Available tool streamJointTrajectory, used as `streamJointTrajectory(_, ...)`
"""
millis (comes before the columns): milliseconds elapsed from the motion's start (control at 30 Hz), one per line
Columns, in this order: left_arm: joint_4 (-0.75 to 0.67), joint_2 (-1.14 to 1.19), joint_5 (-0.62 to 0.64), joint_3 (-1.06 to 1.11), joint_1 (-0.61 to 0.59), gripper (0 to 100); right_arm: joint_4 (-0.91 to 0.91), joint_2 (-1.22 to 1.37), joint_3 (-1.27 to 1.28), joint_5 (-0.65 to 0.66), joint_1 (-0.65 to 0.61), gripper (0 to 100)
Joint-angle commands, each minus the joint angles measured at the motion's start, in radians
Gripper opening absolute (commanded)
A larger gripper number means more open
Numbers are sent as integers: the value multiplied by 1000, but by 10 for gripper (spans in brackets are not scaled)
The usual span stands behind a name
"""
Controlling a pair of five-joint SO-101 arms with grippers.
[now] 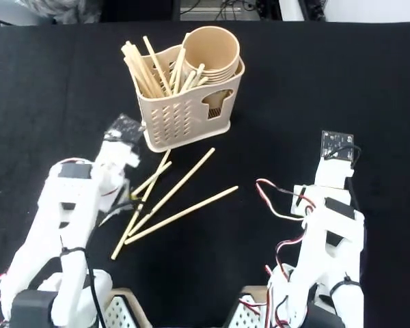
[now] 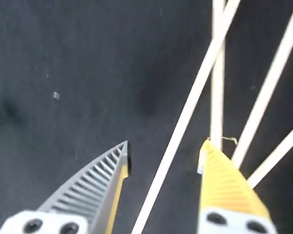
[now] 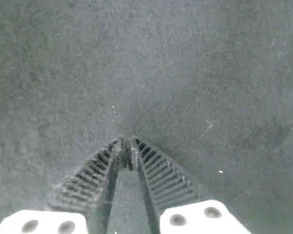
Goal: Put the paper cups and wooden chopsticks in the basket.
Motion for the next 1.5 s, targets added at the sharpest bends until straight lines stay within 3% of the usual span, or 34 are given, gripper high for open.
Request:
streamJointTrajectory(0, -37, 3, 133, -99, 147, 235, -18, 2, -24, 3, -9, 24)
streamJointTrajectory(167, -160, 5, 215, -84, 213, 235, -18, 2, -24, 3, -8, 24)
streamJointTrajectory(367, -350, 34, 219, 13, 186, 235, -18, 2, -24, 3, -8, 24)
streamJointTrajectory(533, -381, 172, 213, -4, 180, 235, -18, 2, -24, 3, -6, 24)
streamJointTrajectory(733, -379, 290, 213, -77, 179, 231, -18, 2, -24, 3, -6, 23)
streamJointTrajectory(1133, -371, 310, 169, -85, 182, 230, -18, 2, -24, 3, -6, 23)
streamJointTrajectory(1333, -229, 311, 103, -131, 180, 220, -18, 2, -24, 3, -6, 23)
streamJointTrajectory(1467, -215, 311, 100, -136, 185, 165, -18, 2, -24, 3, -6, 23)
